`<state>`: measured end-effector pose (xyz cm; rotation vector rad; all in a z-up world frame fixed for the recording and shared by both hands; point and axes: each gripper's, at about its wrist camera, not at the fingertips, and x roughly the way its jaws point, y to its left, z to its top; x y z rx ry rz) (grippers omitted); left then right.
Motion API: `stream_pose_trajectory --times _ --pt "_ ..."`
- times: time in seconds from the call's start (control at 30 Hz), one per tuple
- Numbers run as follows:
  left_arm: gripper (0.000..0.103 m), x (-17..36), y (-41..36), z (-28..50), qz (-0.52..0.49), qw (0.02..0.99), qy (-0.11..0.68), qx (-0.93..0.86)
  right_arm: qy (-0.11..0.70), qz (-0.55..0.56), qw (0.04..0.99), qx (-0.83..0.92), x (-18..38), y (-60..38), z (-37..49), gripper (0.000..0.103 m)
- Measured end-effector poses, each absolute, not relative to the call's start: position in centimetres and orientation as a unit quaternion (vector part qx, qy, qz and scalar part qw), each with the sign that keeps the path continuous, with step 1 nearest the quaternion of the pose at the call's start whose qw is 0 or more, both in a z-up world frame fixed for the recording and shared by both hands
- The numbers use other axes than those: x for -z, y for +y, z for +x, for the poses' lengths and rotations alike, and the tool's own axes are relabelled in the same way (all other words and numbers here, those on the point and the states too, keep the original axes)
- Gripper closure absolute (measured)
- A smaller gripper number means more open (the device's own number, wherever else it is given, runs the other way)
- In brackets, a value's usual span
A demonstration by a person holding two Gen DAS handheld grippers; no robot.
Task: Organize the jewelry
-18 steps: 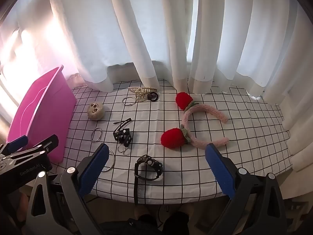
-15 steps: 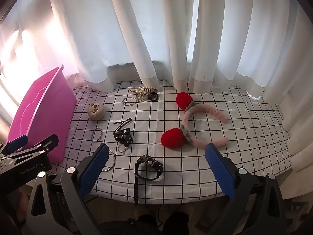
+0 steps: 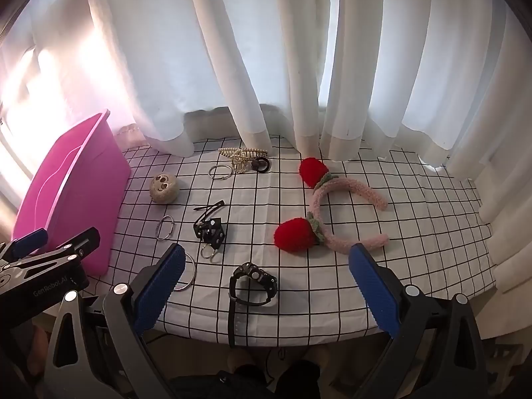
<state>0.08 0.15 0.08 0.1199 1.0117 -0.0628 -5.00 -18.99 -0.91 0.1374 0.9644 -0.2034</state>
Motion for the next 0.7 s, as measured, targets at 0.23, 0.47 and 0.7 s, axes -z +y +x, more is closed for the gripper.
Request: stream_pose_trajectory --times 0.23,0.47,0.7 --pt "0.006 -0.38 0.1 -0.06 0.058 0.873 0.484 0.03 0.461 0.068 0.879 0.096 0.79 -19.38 -5.01 0.009" --pt "0.006 -0.44 0.01 -0.06 0.059 0.872 0.484 0.03 0.461 0.068 0.879 0.096 0.72 -19.41 -4.94 0.009" --pt "0.006 -0.39 0.01 -0.05 0.059 0.873 0.484 0.03 0.461 0.068 0.879 0.097 0.62 -19.27 -4.96 0.009"
